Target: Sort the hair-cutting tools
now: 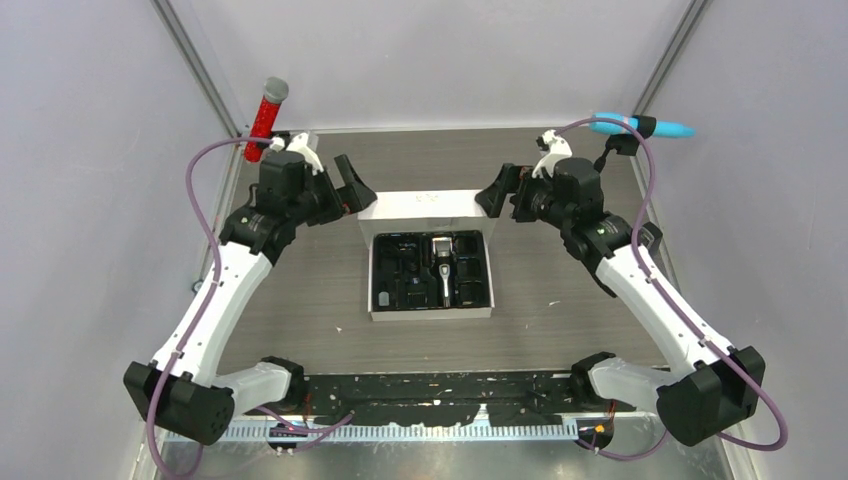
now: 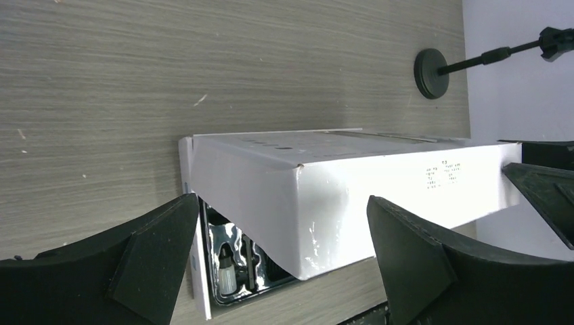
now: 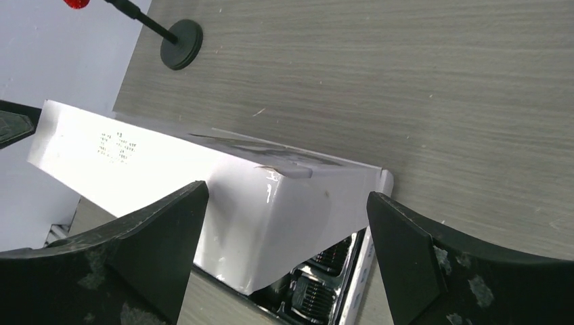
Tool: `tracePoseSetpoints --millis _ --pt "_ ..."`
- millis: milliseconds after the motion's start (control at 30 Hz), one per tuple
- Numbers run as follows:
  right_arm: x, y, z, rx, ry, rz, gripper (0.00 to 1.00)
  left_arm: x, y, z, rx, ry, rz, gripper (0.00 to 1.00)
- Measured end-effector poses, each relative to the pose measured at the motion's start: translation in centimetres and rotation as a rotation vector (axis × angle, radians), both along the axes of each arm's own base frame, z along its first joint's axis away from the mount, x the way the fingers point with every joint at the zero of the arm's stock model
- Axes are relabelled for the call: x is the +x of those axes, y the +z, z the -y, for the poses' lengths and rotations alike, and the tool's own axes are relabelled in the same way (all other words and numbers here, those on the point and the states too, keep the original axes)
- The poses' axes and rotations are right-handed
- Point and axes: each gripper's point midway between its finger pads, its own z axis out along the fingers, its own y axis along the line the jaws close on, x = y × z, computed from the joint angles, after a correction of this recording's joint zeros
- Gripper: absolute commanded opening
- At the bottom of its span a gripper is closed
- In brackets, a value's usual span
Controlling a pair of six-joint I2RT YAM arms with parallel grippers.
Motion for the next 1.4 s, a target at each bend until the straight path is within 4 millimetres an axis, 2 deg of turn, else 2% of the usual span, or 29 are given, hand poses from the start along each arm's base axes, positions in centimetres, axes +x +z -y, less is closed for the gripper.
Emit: tracePoseSetpoints --millis 333,767,1233,1400 --pt "-1.2 -2.2 -1.2 0.094 0.032 -0.073 0.98 -1.3 -3.3 1.4 -0.070 -0.043 -0.105 1.00" --pt "-2.0 -2.0 -3.1 0.239 0.087 -0.114 0.97 -1.6 -2.7 3.2 -0.186 -0.093 -0.119 1.00" --pt "-1.9 -1.7 -3.4 0.291 0.074 -0.131 0.98 -2.0 -1.8 3.9 -0.263 -0.086 -0.119 1.00" --pt "-1.9 -1.9 -3.3 0.289 0.071 -0.130 0.98 -2.4 -2.5 3.7 -0.264 -0.084 -0.126 1.00"
